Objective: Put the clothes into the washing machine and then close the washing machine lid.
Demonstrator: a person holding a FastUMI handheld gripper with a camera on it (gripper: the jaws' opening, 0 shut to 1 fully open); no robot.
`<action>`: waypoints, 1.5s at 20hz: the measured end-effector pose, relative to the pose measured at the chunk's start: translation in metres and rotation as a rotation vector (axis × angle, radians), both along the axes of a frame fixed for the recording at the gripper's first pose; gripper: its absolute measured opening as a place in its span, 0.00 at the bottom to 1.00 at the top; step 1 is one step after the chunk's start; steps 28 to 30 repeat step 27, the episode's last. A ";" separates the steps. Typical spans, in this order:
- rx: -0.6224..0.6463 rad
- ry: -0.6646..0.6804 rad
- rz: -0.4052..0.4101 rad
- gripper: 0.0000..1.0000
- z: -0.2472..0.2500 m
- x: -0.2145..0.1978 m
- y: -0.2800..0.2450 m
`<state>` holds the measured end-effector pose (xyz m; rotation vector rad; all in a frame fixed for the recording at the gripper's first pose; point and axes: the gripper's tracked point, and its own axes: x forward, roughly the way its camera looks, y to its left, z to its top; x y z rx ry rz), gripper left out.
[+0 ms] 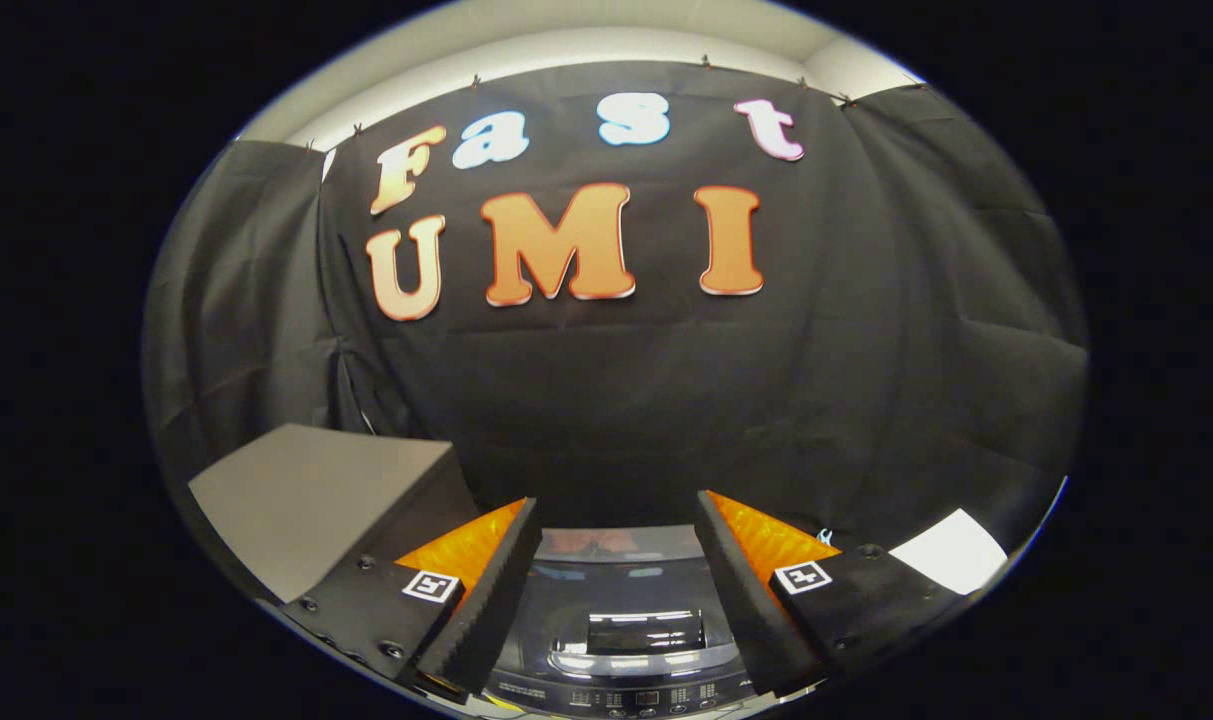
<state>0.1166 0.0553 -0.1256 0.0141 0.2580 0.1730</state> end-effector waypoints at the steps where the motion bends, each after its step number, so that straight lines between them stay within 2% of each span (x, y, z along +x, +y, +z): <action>1: 0.010 -0.024 -0.013 0.99 0.017 -0.012 -0.005; 5: 0.060 -0.087 -0.047 0.99 0.071 -0.038 -0.032; 9: 0.042 -0.155 -0.083 0.99 0.116 -0.053 -0.083; 14: 0.031 -0.176 -0.090 0.98 0.145 -0.068 -0.138; 20: 0.008 -0.199 -0.102 0.98 0.152 -0.072 -0.189; 30: 0.039 -0.216 -0.097 0.98 0.156 -0.072 -0.204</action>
